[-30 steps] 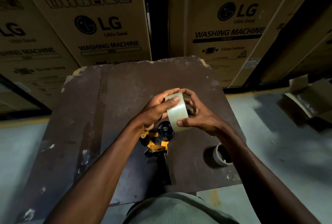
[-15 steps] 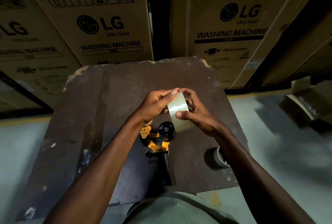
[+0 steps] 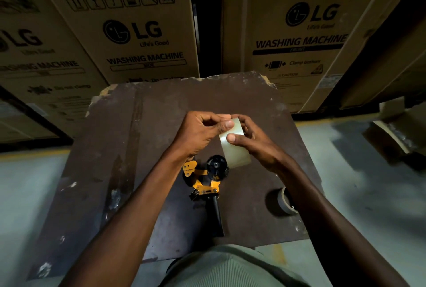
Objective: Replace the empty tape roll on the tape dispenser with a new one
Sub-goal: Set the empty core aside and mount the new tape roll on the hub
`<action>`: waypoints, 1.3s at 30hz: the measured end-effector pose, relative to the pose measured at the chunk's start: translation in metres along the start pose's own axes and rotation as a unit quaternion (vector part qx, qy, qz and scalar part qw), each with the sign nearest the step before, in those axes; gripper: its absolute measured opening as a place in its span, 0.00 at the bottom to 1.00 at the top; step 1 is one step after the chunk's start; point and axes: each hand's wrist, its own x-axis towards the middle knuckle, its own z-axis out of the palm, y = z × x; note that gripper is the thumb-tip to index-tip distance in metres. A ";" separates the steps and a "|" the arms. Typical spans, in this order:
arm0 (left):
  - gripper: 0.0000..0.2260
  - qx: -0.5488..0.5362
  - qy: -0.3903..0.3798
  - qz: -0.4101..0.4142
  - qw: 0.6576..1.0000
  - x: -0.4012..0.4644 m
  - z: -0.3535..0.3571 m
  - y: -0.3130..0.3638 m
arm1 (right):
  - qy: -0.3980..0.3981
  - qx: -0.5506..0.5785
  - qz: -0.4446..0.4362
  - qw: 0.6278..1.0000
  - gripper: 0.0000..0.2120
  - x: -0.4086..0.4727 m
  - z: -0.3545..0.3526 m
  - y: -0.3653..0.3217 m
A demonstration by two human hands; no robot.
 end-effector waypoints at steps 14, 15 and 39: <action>0.09 -0.009 0.054 -0.068 0.996 0.004 -0.002 -0.001 | -0.039 -0.020 0.029 0.999 0.36 -0.002 0.002 -0.006; 0.10 -0.009 0.046 -0.071 0.996 0.004 -0.003 0.000 | -0.036 -0.017 0.026 0.999 0.37 -0.003 0.003 -0.004; 0.17 -0.118 -0.004 -0.143 0.983 -0.001 -0.001 0.001 | -0.071 -0.025 0.024 0.997 0.40 -0.014 -0.009 0.000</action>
